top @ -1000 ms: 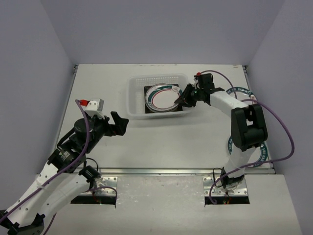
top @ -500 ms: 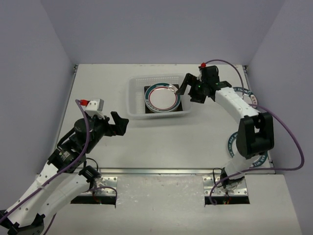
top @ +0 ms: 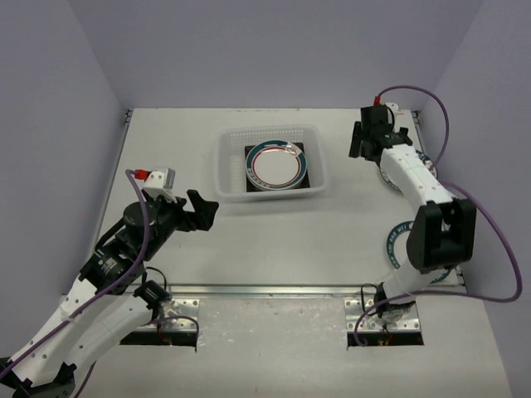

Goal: Place the plates into the plastic bin on the countertop

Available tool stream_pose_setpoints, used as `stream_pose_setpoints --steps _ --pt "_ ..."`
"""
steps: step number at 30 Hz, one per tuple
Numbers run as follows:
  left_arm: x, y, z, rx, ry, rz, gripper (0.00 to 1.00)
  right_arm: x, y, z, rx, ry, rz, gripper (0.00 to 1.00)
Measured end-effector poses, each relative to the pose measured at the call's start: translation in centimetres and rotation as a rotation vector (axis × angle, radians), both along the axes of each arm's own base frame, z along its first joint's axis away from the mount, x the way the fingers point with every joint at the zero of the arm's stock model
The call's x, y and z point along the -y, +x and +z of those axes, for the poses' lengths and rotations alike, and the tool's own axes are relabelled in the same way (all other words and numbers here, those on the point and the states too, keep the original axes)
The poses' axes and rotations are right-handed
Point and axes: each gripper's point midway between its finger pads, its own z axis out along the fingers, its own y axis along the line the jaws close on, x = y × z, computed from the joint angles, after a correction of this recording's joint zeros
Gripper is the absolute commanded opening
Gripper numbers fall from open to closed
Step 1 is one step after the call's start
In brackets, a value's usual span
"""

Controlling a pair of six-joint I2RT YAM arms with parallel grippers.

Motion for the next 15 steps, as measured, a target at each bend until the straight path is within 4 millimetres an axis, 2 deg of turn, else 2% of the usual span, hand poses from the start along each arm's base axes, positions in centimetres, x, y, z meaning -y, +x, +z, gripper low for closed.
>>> stream_pose_setpoints --steps 3,8,11,15 --pt "0.0 -0.2 0.3 0.012 -0.01 -0.008 1.0 3.6 1.2 -3.9 -0.149 -0.196 -0.064 0.99" --pt "0.0 -0.8 1.1 0.045 -0.035 -0.023 1.0 5.7 1.2 -10.1 -0.384 -0.376 -0.028 0.99" --pt "0.1 -0.9 1.3 0.051 -0.039 -0.034 1.0 6.2 1.6 -11.8 -0.463 -0.441 0.022 0.99" --pt "0.4 -1.0 1.1 0.044 -0.037 -0.054 1.0 6.4 3.0 -12.9 -0.493 -0.485 0.065 0.99"
